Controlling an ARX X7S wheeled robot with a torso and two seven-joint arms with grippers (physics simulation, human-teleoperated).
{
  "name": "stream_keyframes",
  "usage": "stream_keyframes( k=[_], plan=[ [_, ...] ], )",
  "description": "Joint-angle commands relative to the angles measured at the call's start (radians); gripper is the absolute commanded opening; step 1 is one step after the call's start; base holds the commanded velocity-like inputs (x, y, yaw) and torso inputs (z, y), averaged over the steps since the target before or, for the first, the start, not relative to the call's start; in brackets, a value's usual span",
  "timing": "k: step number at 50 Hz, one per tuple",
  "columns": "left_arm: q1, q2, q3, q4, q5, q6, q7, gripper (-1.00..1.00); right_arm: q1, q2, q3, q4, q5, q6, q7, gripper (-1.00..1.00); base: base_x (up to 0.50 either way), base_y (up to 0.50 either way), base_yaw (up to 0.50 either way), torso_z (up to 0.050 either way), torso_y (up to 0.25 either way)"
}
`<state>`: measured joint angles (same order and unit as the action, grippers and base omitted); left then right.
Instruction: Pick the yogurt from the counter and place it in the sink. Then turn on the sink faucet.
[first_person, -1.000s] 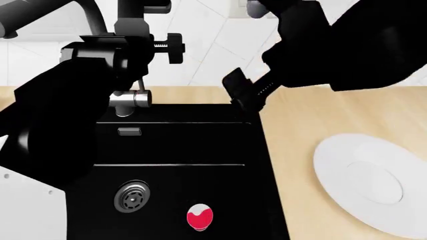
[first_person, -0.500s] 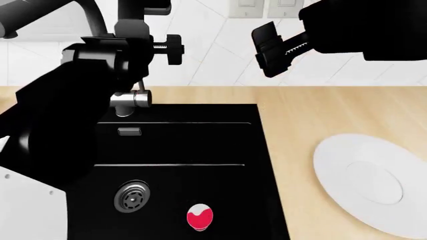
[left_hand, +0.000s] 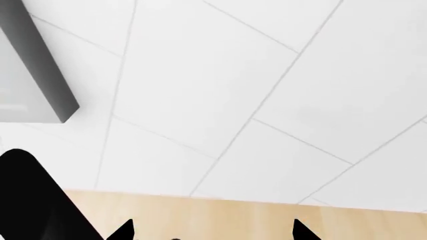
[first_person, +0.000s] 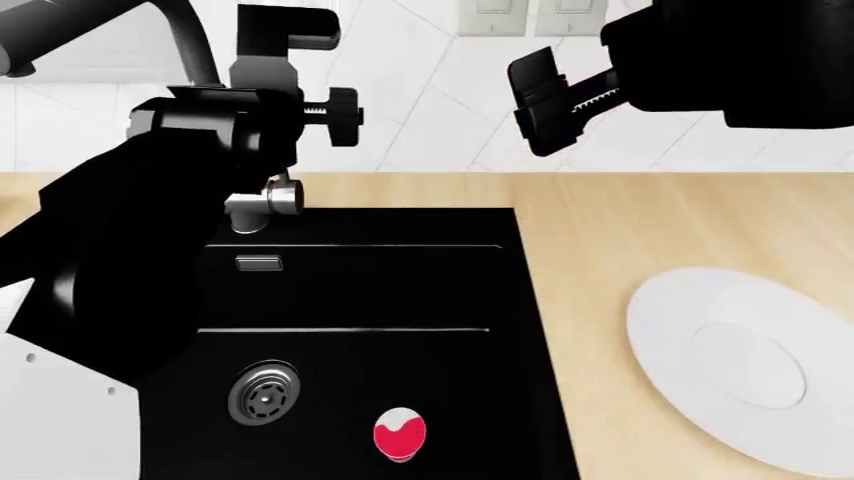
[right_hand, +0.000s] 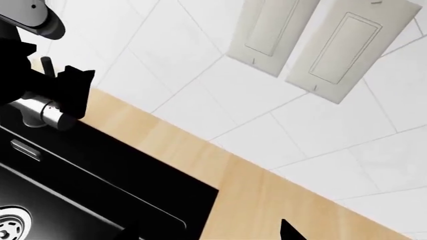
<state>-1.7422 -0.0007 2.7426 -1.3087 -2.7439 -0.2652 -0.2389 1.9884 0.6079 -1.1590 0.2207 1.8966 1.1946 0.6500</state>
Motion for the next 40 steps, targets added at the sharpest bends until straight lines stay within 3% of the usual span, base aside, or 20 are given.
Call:
stream_keyframes(
  k=[1, 40],
  plan=[
    [0.013, 0.000, -0.005, 0.000, 0.008, -0.017, 0.005, 1.00, -0.013, 0.003, -0.001, -0.003, -0.009, -0.009, -0.008, 1.00, 0.00, 0.00, 0.00, 0.000, 0.000],
    [0.029, 0.000, 0.073, 0.000, -0.078, -0.013, 0.002, 1.00, -0.030, 0.012, 0.003, -0.012, -0.026, -0.029, -0.035, 1.00, 0.00, 0.00, 0.00, 0.003, -0.007]
  ],
)
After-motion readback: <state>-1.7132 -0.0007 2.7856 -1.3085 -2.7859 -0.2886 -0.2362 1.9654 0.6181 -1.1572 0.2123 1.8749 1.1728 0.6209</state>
